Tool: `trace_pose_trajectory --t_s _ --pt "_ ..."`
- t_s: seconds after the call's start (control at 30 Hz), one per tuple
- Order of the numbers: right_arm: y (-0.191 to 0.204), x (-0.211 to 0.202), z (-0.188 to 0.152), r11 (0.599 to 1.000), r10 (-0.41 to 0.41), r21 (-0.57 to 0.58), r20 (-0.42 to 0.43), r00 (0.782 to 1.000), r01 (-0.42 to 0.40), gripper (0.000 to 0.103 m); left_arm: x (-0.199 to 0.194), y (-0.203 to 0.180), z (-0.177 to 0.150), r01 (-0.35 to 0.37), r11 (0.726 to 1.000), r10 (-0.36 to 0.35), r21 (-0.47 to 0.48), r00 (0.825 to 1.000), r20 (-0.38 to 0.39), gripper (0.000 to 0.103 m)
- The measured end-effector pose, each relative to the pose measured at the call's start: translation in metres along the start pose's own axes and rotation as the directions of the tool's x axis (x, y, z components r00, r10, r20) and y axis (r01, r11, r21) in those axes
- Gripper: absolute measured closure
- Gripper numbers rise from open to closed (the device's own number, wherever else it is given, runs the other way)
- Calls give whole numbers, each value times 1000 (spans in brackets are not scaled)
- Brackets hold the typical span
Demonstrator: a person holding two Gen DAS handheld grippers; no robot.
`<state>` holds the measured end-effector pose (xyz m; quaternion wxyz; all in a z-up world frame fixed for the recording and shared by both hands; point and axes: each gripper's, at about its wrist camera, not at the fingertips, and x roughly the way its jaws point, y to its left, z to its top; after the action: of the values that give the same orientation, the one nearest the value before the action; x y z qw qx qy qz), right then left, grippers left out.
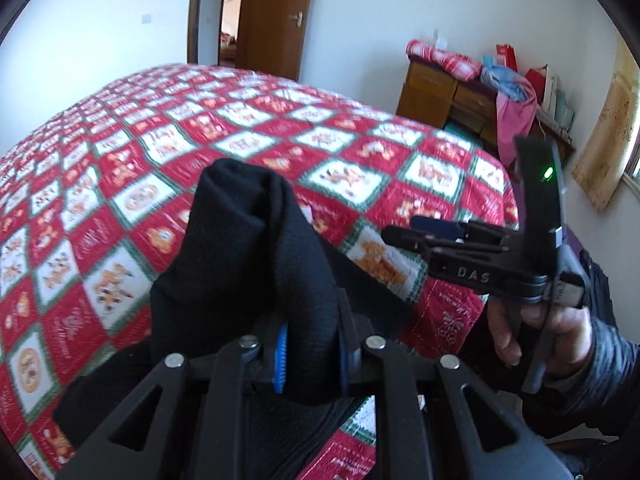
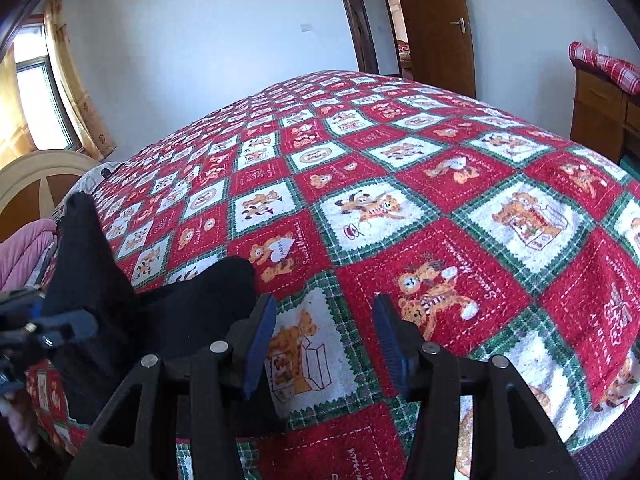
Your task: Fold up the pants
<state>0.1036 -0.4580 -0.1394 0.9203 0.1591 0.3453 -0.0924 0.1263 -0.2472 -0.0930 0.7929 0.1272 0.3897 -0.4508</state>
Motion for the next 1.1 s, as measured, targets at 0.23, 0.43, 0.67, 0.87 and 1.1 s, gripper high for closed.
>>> trace_pose_trajectory --t_s 0.23,0.43,0.67,0.87,1.1 --pt "0 8 -5 998 59 22 -23 998 -58 51 33 -12 -7 -65 998 65 4 998 12 71" --pt "-4 -7 -1 994 93 50 51 994 -95 44 -21 -31 -25 -125 989 107 83 976 191 21" --pt "44 -30 -5 971 217 -122 93 972 -205 42 -59 31 -68 -279 954 296 -109 930 219 5" --pt "65 -5 -26 966 136 -218 -19 991 -137 44 -54 88 -100 -318 889 379 -329 915 139 5" --pt "43 3 -32 976 135 -153 -123 983 -153 88 -39 95 -111 -348 875 409 -337 904 128 1"
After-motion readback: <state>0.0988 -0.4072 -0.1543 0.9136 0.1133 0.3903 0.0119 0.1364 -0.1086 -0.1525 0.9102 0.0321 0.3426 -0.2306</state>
